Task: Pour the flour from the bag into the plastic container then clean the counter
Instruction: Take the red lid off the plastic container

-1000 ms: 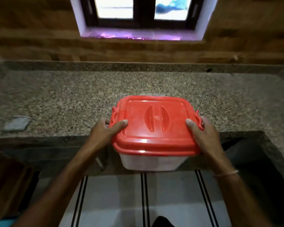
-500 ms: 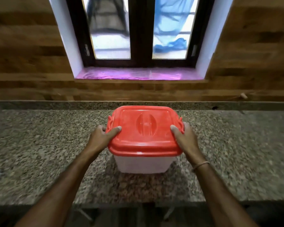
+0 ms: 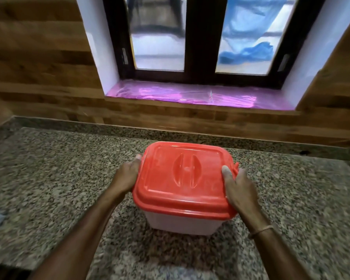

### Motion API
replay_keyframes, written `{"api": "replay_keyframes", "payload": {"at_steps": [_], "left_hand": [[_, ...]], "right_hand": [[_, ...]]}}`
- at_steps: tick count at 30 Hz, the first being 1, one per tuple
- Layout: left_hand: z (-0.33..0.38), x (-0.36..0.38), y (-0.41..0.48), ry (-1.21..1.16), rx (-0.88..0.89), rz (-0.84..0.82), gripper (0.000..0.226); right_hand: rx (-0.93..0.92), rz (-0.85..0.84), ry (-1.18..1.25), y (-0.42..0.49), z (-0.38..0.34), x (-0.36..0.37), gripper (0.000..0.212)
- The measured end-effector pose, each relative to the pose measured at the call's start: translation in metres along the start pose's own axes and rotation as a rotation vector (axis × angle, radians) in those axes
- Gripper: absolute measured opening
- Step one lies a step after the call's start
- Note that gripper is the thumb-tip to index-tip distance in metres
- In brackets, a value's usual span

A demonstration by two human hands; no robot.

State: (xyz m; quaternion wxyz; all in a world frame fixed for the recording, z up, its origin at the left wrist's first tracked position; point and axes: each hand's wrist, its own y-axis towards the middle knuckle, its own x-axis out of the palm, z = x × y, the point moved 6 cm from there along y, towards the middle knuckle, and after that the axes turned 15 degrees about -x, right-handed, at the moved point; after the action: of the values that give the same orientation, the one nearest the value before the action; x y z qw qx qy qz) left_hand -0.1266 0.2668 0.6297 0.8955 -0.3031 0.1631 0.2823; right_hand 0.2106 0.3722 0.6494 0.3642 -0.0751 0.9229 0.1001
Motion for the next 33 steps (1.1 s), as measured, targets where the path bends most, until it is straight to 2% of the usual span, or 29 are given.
{"api": "replay_keyframes", "payload": {"at_steps": [4,6,9,12,14,16,21,23,24,25,27,30,33], "left_hand": [[-0.033,-0.004,0.028,-0.276,-0.213,-0.118,0.059],[-0.04,-0.004,0.034,-0.37,-0.25,-0.156,0.048],[-0.023,-0.019,0.024,-0.335,-0.112,-0.051,0.05],[-0.002,-0.018,0.004,-0.337,0.033,-0.158,0.052],[0.001,-0.013,-0.001,-0.366,0.052,-0.223,0.045],[-0.001,-0.013,0.003,-0.426,0.026,-0.221,0.038],[-0.003,-0.015,0.013,-0.443,0.041,-0.191,0.03],[-0.004,-0.015,0.015,-0.429,0.039,-0.199,0.042],[-0.006,-0.017,0.016,-0.409,0.046,-0.188,0.055],[-0.006,-0.019,0.017,-0.371,0.06,-0.167,0.069],[-0.006,-0.022,0.014,-0.299,0.095,-0.13,0.086],[-0.004,-0.02,0.007,-0.308,0.116,-0.151,0.085],[-0.005,-0.023,0.004,-0.318,0.097,-0.16,0.104]], "right_hand": [[0.013,0.004,-0.022,0.002,-0.006,0.008,0.058],[0.025,0.01,-0.039,0.003,-0.011,0.013,0.057],[0.059,-0.008,0.016,0.003,-0.017,0.02,0.058],[0.105,0.043,0.226,0.0,-0.019,0.028,0.056],[0.139,0.107,0.265,-0.002,-0.014,0.03,0.054],[0.176,0.132,0.241,-0.002,-0.009,0.03,0.055],[0.334,0.143,0.444,-0.016,0.004,0.027,0.047],[0.26,0.208,0.385,-0.017,0.001,0.021,0.039],[0.199,0.252,0.327,-0.017,-0.002,0.017,0.037],[0.145,0.277,0.292,-0.017,-0.004,0.017,0.042],[0.082,0.213,0.288,-0.024,-0.014,0.024,0.059],[0.055,0.138,0.292,-0.032,-0.011,0.04,0.079],[0.049,0.167,0.433,-0.035,-0.029,0.035,0.083]]}}
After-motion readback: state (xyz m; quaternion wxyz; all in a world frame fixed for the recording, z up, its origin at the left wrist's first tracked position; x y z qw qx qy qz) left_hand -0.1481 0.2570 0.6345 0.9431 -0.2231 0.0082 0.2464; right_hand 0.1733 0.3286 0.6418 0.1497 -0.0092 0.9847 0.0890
